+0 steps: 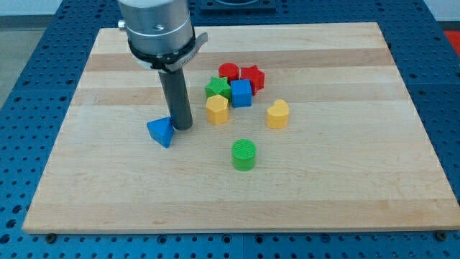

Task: Slide the hexagon to the right

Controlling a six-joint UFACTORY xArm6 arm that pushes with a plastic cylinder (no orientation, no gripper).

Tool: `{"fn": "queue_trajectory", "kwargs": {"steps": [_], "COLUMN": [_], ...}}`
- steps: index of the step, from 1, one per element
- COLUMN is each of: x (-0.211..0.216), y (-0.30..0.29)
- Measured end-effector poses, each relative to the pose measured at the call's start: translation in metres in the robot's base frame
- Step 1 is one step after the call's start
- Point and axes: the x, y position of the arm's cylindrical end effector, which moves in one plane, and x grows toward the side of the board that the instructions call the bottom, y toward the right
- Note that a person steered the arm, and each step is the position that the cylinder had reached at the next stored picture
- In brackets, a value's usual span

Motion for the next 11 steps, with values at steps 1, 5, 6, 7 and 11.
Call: {"fn": "queue_trajectory", "kwargs": {"steps": [1, 5, 6, 7, 11], "x": [-0.006, -0.007, -0.007, -0.005, 0.019], "y": [0.001, 0.051, 0.051, 0.051, 0.097]}}
